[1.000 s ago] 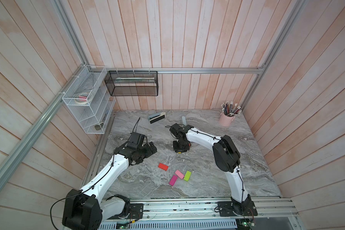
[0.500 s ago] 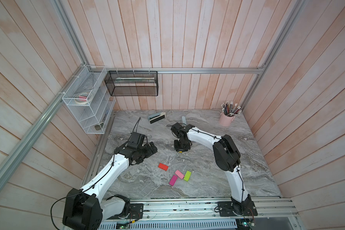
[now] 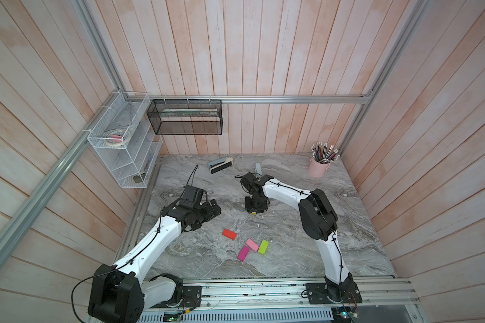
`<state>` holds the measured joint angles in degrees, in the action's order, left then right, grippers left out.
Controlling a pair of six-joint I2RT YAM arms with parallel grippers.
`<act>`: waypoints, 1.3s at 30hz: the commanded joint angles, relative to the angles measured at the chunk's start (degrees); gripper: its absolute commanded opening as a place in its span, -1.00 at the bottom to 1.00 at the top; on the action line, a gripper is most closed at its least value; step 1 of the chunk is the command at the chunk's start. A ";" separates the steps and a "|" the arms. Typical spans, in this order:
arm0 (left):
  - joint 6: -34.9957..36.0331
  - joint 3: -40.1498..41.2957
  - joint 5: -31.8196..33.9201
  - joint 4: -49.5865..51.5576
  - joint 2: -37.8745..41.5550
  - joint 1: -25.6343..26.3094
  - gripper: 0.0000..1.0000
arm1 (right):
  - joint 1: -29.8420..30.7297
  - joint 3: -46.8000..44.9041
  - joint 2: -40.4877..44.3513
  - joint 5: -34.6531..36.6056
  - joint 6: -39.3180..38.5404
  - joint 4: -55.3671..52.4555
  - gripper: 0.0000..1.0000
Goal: Assemble the number 6 with building blocks
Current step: Assemble the building block at the center of the board.
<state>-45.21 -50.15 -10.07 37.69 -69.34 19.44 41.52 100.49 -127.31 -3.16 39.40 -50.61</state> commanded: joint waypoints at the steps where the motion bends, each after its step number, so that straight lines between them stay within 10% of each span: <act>1: 0.83 -1.79 -0.31 -0.03 0.00 -0.32 1.00 | -0.47 -1.18 -2.17 -0.41 1.03 0.16 -0.27; 10: 0.65 -1.60 0.09 0.37 0.74 -0.29 1.00 | -0.48 -3.31 -0.21 -0.46 0.77 1.22 0.36; 28: -3.19 -0.69 1.81 2.28 5.01 -1.45 1.00 | 13.74 -10.67 14.95 -1.19 -14.41 2.41 0.44; 39: -6.47 6.83 -6.42 2.32 11.23 -16.27 1.00 | 18.05 -20.70 18.61 -1.26 -22.26 11.81 0.44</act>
<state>-50.87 -45.19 -13.04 39.24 -58.94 5.80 58.94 79.72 -110.48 -5.04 20.29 -42.57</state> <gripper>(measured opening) 0.999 0.722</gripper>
